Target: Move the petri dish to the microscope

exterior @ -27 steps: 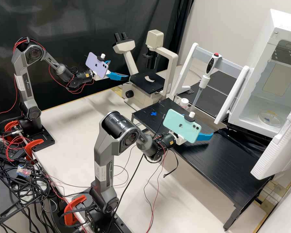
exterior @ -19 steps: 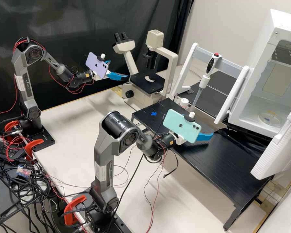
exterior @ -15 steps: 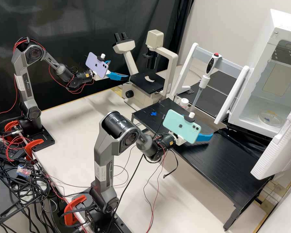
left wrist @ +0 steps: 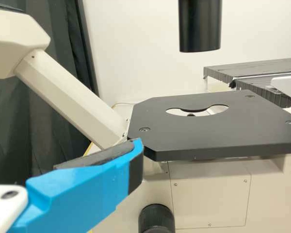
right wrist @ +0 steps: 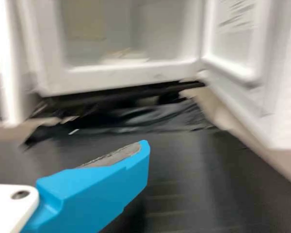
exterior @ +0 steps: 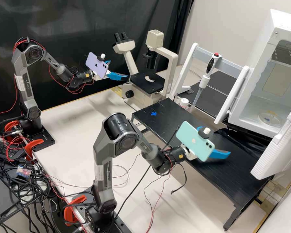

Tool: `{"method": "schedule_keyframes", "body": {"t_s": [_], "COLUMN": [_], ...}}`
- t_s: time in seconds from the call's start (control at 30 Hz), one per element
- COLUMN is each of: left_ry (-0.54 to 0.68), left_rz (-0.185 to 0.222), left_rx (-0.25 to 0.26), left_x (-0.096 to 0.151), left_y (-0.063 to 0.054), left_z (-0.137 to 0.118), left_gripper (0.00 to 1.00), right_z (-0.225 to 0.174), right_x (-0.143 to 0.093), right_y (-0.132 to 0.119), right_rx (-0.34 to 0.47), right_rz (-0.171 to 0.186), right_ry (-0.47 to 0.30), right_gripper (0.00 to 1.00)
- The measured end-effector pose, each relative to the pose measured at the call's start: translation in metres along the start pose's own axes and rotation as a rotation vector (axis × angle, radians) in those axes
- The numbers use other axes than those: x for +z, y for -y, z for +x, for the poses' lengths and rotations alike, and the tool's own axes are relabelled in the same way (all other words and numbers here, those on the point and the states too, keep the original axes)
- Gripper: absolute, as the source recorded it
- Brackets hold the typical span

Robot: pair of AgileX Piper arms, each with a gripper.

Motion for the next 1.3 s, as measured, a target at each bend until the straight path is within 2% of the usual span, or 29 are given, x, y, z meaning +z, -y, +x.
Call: {"method": "schedule_keyframes", "body": {"t_s": [0.13, 0.63, 0.83, 1.03, 1.1, 1.2, 1.3], "left_ry": [0.000, 0.000, 0.000, 0.000, 0.000, 0.000, 0.000], "left_rz": [0.000, 0.000, 0.000, 0.000, 0.000, 0.000, 0.000], "left_rx": [0.000, 0.000, 0.000, 0.000, 0.000, 0.000, 0.000], "left_x": [0.000, 0.000, 0.000, 0.000, 0.000, 0.000, 0.000], "left_y": [0.000, 0.000, 0.000, 0.000, 0.000, 0.000, 0.000], "left_z": [0.000, 0.000, 0.000, 0.000, 0.000, 0.000, 0.000], "left_gripper": [1.00, 1.00, 1.00, 1.00, 1.00, 1.00, 1.00], "right_z": [0.021, 0.092, 0.120, 0.154, 0.165, 0.179, 0.193], "right_x": [0.002, -0.020, -0.036, -0.053, -0.055, -0.054, -0.051], "right_y": [-0.020, -0.057, -0.058, -0.050, -0.046, -0.041, -0.034], "right_rx": [0.068, 0.170, 0.171, 0.132, 0.113, 0.098, 0.071], "right_rz": [0.005, 0.027, 0.012, -0.027, -0.045, -0.055, -0.085], "right_ry": [-0.012, 0.004, -0.030, -0.051, -0.045, -0.033, -0.016], "right_gripper": [1.00, 1.00, 1.00, 1.00, 1.00, 1.00, 1.00]}}
